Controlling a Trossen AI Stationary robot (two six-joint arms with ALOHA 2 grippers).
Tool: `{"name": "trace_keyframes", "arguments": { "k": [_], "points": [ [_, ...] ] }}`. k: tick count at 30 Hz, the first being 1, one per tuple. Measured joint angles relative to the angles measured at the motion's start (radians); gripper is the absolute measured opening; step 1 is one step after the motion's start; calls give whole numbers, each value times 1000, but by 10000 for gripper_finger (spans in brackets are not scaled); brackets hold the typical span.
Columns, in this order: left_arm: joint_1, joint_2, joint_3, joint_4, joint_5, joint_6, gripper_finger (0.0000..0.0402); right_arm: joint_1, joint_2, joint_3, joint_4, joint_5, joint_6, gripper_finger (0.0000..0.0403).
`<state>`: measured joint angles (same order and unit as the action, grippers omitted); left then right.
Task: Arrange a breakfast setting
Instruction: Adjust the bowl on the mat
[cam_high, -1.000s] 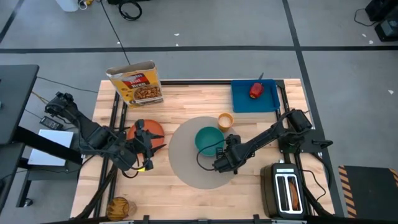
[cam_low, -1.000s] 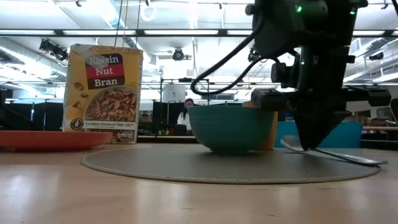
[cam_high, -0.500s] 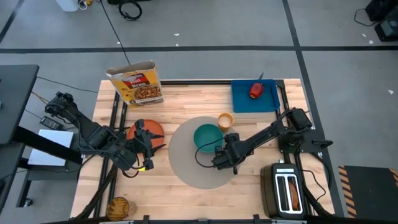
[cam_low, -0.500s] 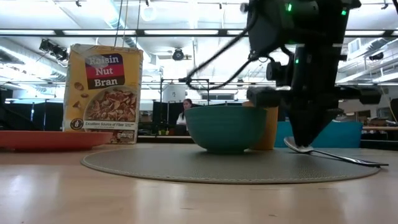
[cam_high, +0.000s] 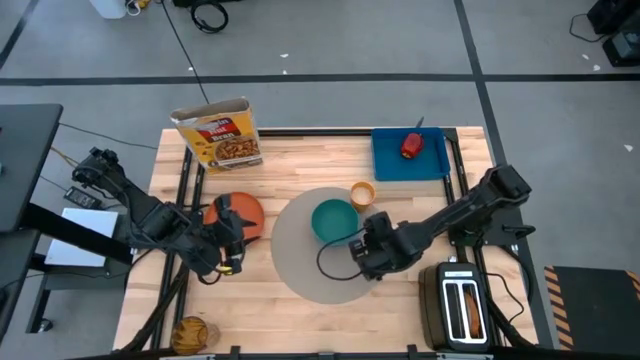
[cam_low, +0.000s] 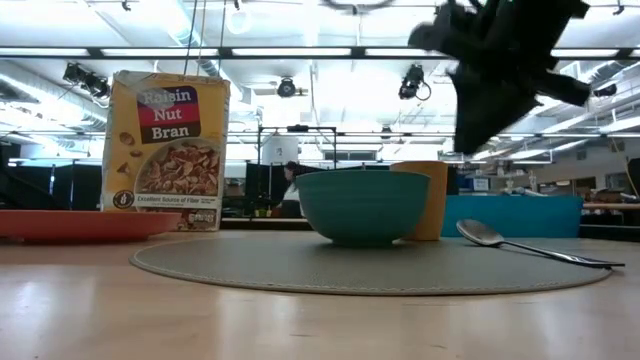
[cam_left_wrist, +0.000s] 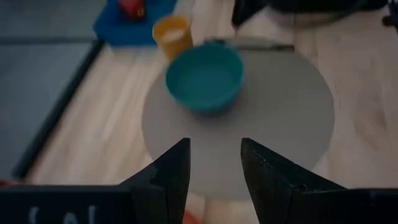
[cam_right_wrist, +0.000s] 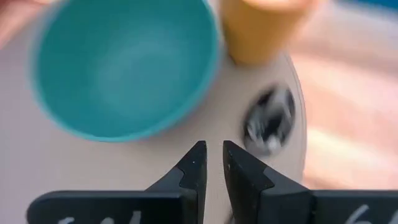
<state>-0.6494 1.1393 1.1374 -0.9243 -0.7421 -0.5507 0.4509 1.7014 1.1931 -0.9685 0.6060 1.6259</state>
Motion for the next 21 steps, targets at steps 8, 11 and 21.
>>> {"name": "trace_keyframes", "arguments": {
  "k": [8, 11, 21],
  "points": [
    [0, 44, 1, -183, 45, -242, 151, -34, 7, 0, 367, 99, -715, 60],
    [0, 70, 1, -190, 49, -275, 151, -102, 26, 0, 545, -40, -1011, 60],
    [20, 127, 0, -188, 50, -323, 151, -273, 41, 1, 564, -393, -1362, 49]
  ]
}}
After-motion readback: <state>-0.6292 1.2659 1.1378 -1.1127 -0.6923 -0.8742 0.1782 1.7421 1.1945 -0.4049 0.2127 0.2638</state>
